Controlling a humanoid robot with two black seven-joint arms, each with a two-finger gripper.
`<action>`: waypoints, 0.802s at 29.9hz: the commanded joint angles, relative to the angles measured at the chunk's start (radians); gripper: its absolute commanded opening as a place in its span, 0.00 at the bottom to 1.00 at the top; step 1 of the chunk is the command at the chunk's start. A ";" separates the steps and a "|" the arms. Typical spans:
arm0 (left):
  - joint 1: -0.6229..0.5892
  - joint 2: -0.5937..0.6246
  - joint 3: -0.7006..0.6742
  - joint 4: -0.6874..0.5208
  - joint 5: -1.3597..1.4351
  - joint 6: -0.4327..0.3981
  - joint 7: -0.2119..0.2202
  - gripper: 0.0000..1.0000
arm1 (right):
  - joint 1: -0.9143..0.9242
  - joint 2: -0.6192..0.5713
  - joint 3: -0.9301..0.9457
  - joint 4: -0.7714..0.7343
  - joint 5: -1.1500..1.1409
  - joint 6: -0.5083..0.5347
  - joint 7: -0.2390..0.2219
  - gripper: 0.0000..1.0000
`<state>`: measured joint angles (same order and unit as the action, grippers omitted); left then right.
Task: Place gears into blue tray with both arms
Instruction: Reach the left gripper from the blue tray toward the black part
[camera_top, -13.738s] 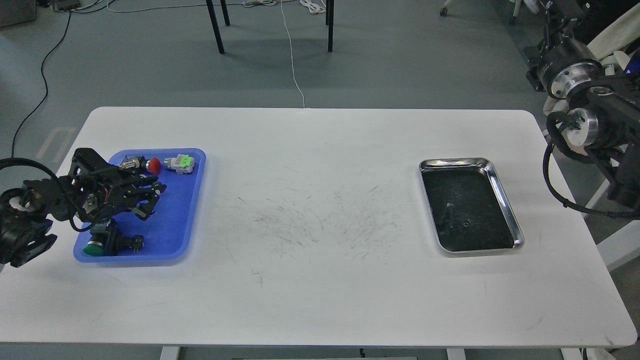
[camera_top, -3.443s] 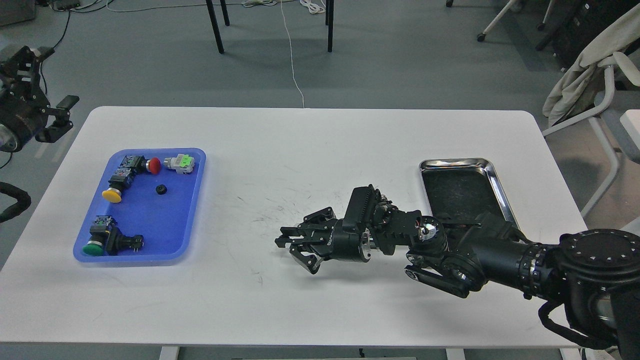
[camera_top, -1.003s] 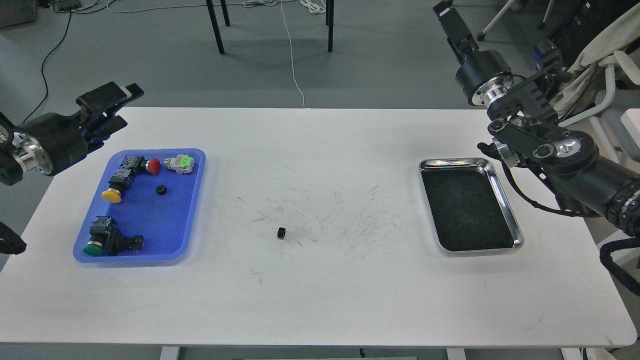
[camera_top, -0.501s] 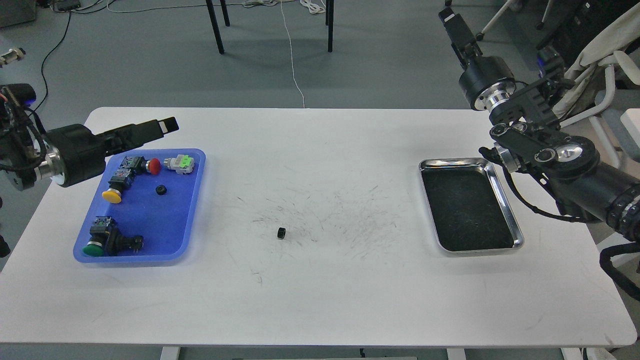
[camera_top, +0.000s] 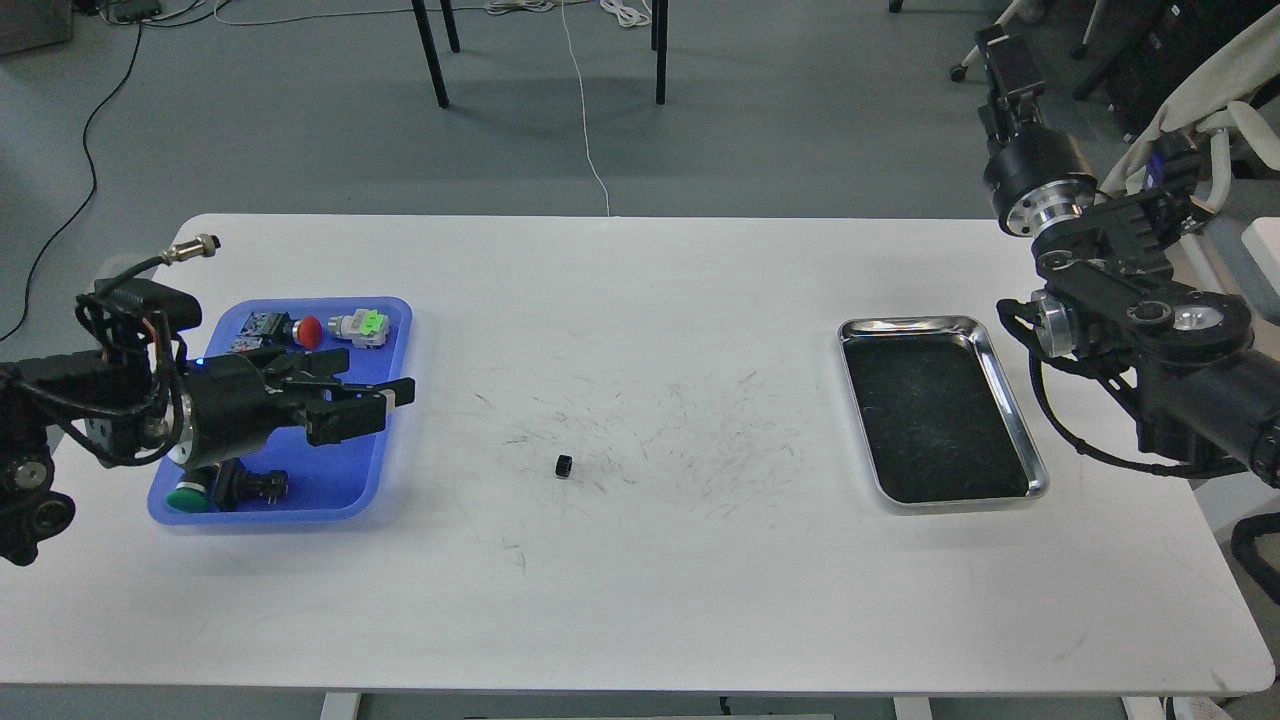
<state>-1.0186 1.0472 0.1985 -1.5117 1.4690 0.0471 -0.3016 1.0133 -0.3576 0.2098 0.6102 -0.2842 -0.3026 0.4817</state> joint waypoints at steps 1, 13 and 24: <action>0.000 -0.024 0.018 0.004 0.062 0.010 -0.034 0.99 | -0.012 -0.004 -0.001 0.005 0.088 0.002 -0.023 0.96; -0.032 -0.131 0.018 0.025 -0.047 -0.009 -0.125 0.99 | -0.021 -0.003 -0.003 0.005 0.091 -0.004 -0.026 0.96; -0.051 -0.317 0.056 0.131 -0.003 0.013 -0.187 0.98 | -0.009 -0.004 0.020 0.002 0.099 0.007 -0.029 0.96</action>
<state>-1.0681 0.7770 0.2369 -1.4224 1.4559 0.0495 -0.4886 0.9979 -0.3635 0.2286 0.6125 -0.1842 -0.2952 0.4525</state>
